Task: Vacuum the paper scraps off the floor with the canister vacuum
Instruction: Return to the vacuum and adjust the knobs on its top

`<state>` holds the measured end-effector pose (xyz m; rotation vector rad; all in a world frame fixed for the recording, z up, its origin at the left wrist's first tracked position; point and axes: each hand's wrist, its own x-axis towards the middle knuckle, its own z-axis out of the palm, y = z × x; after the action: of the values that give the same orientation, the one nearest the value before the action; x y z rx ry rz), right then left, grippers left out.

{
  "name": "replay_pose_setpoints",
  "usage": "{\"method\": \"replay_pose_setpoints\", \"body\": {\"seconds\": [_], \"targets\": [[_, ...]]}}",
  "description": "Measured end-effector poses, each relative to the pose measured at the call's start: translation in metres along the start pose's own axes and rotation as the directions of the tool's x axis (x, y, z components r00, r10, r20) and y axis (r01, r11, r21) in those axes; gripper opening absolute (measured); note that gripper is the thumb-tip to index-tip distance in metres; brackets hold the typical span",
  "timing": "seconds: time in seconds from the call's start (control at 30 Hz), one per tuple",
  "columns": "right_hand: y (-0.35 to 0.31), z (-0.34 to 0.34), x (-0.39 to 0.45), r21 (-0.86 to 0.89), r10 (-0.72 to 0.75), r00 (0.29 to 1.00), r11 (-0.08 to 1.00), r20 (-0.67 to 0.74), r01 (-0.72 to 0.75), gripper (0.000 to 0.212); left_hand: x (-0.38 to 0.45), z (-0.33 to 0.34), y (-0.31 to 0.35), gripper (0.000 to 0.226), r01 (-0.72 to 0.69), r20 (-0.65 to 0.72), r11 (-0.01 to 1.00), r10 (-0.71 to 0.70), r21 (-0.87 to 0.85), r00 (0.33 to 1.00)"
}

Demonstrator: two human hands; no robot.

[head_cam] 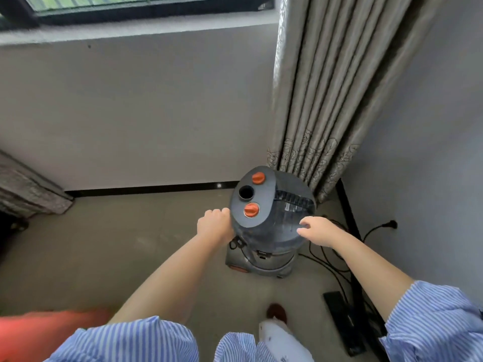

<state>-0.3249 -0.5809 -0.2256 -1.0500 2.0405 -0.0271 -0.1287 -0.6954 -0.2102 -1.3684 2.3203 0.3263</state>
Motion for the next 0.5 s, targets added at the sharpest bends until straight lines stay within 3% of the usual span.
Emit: {"method": "replay_pose_setpoints", "body": {"seconds": [0.17, 0.3, 0.4, 0.5], "targets": [[-0.001, -0.001, 0.061, 0.193, 0.069, 0.996, 0.978, 0.05, -0.077, 0.048, 0.074, -0.011, 0.006, 0.034, -0.003, 0.065, 0.998, 0.006, -0.055, 0.998], [0.001, 0.006, 0.118, 0.448, 0.201, 0.977, 0.869, 0.063, -0.208, 0.048, 0.145, -0.009, 0.017, 0.035, 0.003, 0.095, 0.99, 0.01, -0.142, 0.995], [-0.003, 0.021, 0.145, 0.48, 0.235, 0.97, 0.845, 0.063, -0.236, 0.046, 0.181, 0.003, 0.022, 0.036, 0.036, 0.114, 0.975, -0.011, -0.219, 0.993], [-0.007, 0.043, 0.17, 0.534, 0.274, 0.959, 0.801, 0.075, -0.27, 0.051, 0.217, 0.021, 0.028, 0.037, 0.014, 0.151, 0.984, 0.013, -0.177, 0.988]]}}
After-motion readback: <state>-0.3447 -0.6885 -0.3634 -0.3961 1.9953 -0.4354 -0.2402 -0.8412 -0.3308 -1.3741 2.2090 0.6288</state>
